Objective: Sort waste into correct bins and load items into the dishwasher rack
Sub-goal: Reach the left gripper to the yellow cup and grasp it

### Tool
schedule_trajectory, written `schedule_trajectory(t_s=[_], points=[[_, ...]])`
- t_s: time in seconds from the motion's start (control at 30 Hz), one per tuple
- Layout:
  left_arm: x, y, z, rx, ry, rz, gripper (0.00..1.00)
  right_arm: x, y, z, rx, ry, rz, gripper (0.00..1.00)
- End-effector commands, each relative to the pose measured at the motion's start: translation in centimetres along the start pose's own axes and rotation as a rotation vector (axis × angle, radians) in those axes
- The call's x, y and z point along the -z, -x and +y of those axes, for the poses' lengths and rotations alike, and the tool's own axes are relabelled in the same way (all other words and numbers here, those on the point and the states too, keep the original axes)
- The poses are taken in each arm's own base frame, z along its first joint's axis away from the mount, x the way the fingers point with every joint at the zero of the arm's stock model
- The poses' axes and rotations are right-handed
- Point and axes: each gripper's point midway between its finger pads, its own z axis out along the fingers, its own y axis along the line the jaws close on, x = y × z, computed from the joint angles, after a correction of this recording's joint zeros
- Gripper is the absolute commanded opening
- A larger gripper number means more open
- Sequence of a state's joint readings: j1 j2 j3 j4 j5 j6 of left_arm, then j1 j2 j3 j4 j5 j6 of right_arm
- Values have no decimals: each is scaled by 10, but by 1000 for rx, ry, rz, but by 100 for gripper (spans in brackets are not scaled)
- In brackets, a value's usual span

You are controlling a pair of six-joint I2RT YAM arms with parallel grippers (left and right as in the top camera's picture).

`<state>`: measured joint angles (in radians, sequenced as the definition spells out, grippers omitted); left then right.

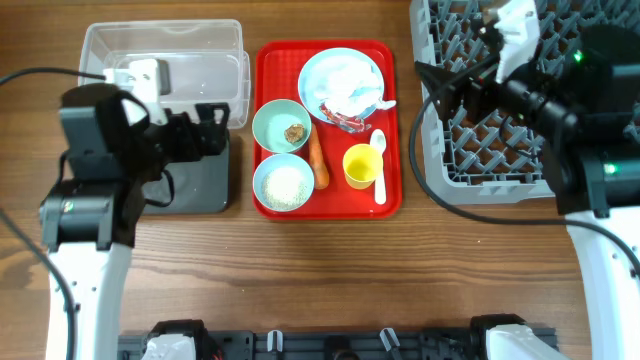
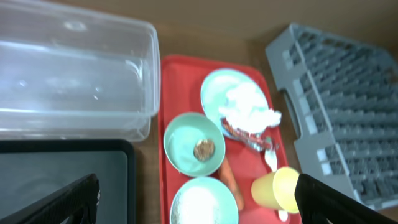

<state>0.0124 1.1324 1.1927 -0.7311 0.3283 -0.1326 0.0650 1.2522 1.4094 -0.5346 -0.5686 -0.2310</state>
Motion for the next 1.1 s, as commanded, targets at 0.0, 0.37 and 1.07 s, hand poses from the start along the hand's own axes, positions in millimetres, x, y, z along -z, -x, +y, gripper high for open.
schedule_trajectory(t_s=[0.0, 0.37, 1.07], points=[[-9, 0, -6, -35, -7, 27, 100, -6, 2, 0, 20, 15, 4, 100], [-27, 7, -14, 52, -80, 25, 100, -13, -4, -4, -134, 18, 25, 100], [-114, -41, -92, -210, 55, 139, 98, -11, -31, -2, -197, 5, 132, 99]])
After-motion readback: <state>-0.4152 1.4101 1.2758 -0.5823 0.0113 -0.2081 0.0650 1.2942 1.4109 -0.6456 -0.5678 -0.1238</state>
